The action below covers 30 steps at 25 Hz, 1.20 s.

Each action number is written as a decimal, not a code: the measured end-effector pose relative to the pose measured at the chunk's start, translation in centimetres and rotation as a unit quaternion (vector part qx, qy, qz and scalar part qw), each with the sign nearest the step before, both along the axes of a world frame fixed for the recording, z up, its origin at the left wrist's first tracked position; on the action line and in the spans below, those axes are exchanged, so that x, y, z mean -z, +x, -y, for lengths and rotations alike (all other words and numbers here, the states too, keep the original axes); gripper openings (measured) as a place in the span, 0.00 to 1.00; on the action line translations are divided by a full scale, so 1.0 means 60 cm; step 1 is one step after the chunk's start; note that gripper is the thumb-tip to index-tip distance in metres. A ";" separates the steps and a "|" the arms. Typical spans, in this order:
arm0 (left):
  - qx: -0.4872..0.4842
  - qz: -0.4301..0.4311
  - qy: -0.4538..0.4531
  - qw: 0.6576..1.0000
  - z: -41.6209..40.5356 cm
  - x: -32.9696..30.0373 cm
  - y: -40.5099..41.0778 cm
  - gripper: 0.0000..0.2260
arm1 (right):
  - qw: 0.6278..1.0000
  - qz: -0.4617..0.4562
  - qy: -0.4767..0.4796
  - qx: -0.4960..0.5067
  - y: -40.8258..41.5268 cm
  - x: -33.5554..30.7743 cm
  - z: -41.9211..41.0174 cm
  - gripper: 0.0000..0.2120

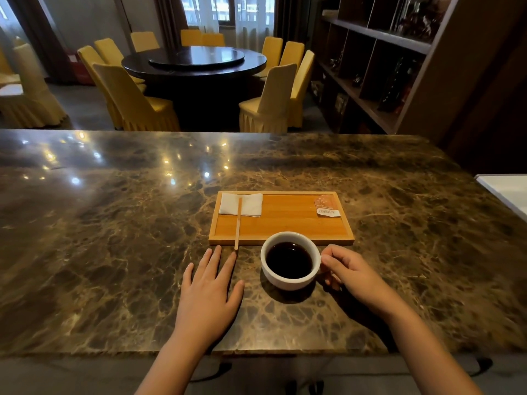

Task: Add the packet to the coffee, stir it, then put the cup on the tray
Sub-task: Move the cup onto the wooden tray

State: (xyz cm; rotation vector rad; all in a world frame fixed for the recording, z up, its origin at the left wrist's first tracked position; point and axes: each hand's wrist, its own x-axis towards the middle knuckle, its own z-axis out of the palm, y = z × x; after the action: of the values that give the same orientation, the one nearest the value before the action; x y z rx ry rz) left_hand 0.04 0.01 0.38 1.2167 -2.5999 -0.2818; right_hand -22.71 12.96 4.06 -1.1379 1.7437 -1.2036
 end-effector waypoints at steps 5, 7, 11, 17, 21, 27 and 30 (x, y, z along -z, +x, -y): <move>-0.001 0.006 0.000 1.000 -0.001 -0.002 0.001 0.32 | 0.995 0.091 -0.022 0.018 -0.001 -0.006 0.001 0.12; -0.002 0.001 0.000 1.000 -0.001 -0.002 0.001 0.31 | 0.995 0.091 -0.027 0.026 -0.009 -0.012 0.005 0.12; -0.005 -0.007 0.001 1.000 -0.002 0.000 0.000 0.31 | 0.992 0.105 -0.045 0.060 -0.041 -0.038 0.023 0.13; -0.006 -0.006 -0.003 1.000 -0.002 0.000 -0.001 0.31 | 0.995 0.075 -0.056 0.043 -0.080 -0.076 0.078 0.14; -0.004 -0.024 -0.002 1.000 -0.003 -0.002 -0.002 0.30 | 0.997 0.052 -0.031 0.042 -0.094 -0.069 0.117 0.12; -0.006 -0.014 0.002 1.000 -0.003 -0.003 -0.001 0.31 | 0.998 0.036 -0.014 0.051 -0.106 -0.061 0.146 0.13; -0.006 -0.009 0.002 1.000 -0.002 -0.003 -0.001 0.31 | 0.997 0.054 -0.007 0.053 -0.110 -0.058 0.147 0.13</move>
State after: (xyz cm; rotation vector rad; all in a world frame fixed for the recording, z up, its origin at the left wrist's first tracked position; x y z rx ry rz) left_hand 0.01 0.14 0.54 1.2248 -2.5779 -0.2952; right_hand -29.32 4.12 7.51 -0.9814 1.7336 -1.3177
